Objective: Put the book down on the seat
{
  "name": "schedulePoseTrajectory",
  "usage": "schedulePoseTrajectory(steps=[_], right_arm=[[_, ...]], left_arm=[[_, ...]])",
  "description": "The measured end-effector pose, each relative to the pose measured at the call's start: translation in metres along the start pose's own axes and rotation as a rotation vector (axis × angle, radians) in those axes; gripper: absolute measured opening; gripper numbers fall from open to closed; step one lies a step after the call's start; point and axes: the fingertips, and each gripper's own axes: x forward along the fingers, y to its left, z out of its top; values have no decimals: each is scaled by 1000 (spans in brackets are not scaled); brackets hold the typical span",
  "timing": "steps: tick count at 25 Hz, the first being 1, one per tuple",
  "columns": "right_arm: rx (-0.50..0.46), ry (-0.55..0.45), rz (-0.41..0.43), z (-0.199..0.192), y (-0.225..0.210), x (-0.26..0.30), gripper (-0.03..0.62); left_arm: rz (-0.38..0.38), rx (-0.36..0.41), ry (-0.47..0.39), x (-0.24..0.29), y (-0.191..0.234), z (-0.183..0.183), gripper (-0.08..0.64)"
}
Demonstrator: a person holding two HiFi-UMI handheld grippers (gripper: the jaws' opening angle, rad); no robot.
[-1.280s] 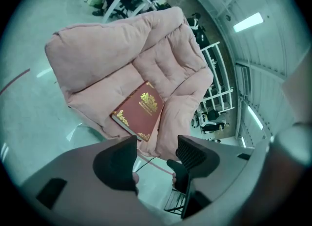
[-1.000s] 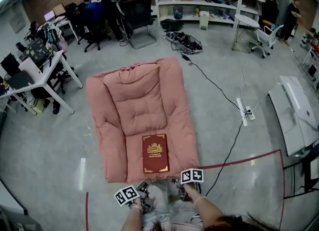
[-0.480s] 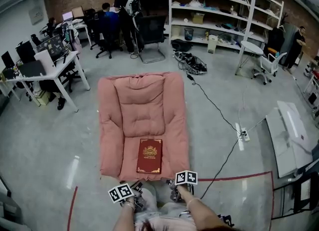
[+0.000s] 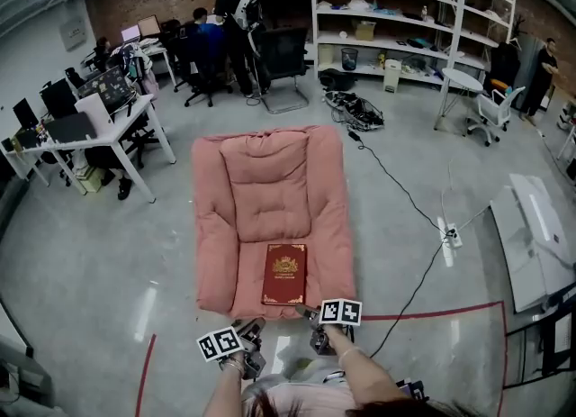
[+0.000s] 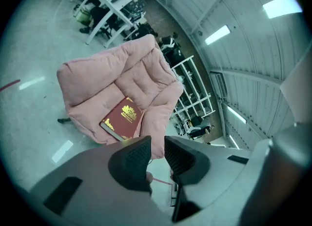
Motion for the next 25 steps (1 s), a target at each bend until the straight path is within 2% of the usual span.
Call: schedulePoseTrajectory(steps=[2, 6, 7, 9, 10, 18, 25], right_arm=[[-10, -61, 7, 6, 14, -4, 382], [-32, -173, -14, 11, 38, -22, 366], [-47, -198, -39, 10, 42, -28, 336], [-101, -246, -104, 7, 50, -41, 112], [-134, -263, -120, 4, 56, -47, 93], [-260, -318, -79, -21, 103, -85, 91], [-341, -369, -82, -49, 136, -130, 28]], left_arm=[[-11, 48, -11, -11, -8, 13, 64], [-70, 148, -42, -39, -37, 39, 54], [-84, 170, -51, -47, -44, 44, 54], [-108, 212, -70, -63, -57, 53, 49], [-119, 231, -80, -70, -63, 56, 41], [-196, 346, -123, -122, -100, 53, 40], [-306, 447, -84, -169, -133, 18, 40]])
